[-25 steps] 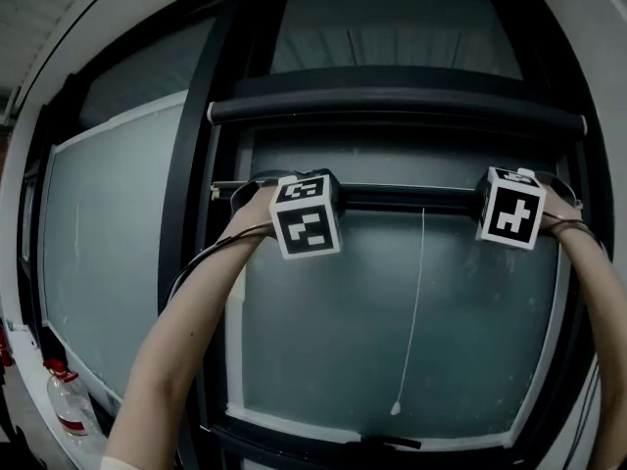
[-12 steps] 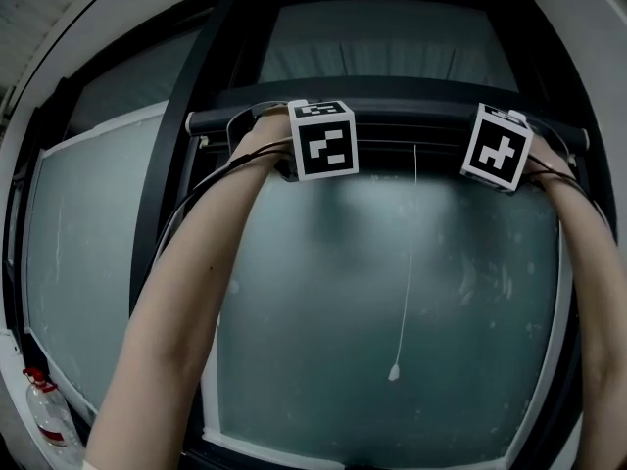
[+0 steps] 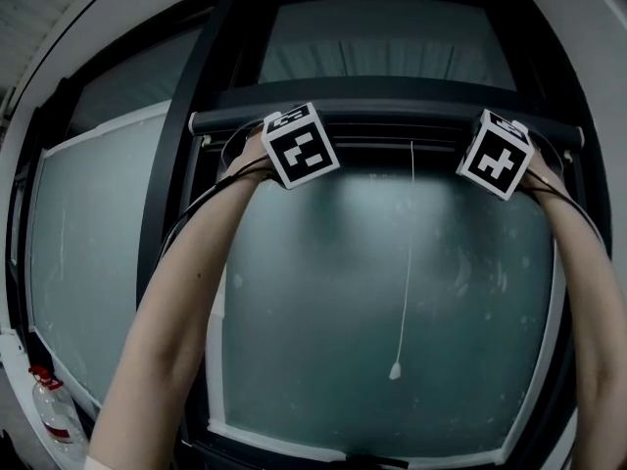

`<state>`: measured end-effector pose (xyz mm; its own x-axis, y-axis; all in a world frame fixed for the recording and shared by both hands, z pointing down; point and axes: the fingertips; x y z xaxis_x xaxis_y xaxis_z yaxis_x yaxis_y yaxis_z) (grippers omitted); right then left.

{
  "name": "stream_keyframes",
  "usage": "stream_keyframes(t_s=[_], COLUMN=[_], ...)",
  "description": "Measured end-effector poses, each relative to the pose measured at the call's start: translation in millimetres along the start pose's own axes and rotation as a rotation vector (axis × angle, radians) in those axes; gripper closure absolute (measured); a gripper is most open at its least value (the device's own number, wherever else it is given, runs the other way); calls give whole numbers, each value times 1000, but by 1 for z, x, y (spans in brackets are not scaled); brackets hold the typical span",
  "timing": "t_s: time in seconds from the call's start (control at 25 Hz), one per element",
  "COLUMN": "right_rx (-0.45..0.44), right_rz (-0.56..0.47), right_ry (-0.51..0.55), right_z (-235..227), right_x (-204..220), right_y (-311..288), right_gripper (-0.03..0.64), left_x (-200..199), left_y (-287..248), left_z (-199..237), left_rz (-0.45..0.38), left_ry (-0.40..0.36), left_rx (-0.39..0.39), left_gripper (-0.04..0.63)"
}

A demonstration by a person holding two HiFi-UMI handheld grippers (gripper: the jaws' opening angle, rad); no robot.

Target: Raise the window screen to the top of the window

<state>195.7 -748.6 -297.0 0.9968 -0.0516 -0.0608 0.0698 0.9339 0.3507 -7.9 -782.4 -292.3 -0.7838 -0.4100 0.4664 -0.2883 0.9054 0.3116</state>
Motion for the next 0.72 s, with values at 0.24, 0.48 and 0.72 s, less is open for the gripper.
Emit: stream_keyframes(t_s=[0.24,0.48,0.72], right_rx=[221,282,273], right_rz=[-191,-423,-388], right_ry=[-465,-814,-1005], right_z=[-10,52,231], right_x=[8,13,18], right_y=[28,68,129], right_gripper=[588,588,589], left_x=[3,47,112], left_y=[30,52,101], left_z=[11,-73,-237], left_rz=[-362,-540,-410], left_ry=[631,1080,1024], left_rx=[-144,-116,-122], left_gripper=[558,568,591])
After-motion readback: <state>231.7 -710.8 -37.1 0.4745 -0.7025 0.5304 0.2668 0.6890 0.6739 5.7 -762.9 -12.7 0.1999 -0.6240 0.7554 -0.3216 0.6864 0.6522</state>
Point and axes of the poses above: the fingertips, and each gripper's own axes: y backward along the fingers, z to its left, x out of its underside, and after that the axes turned 15 degrees about y, right-handed
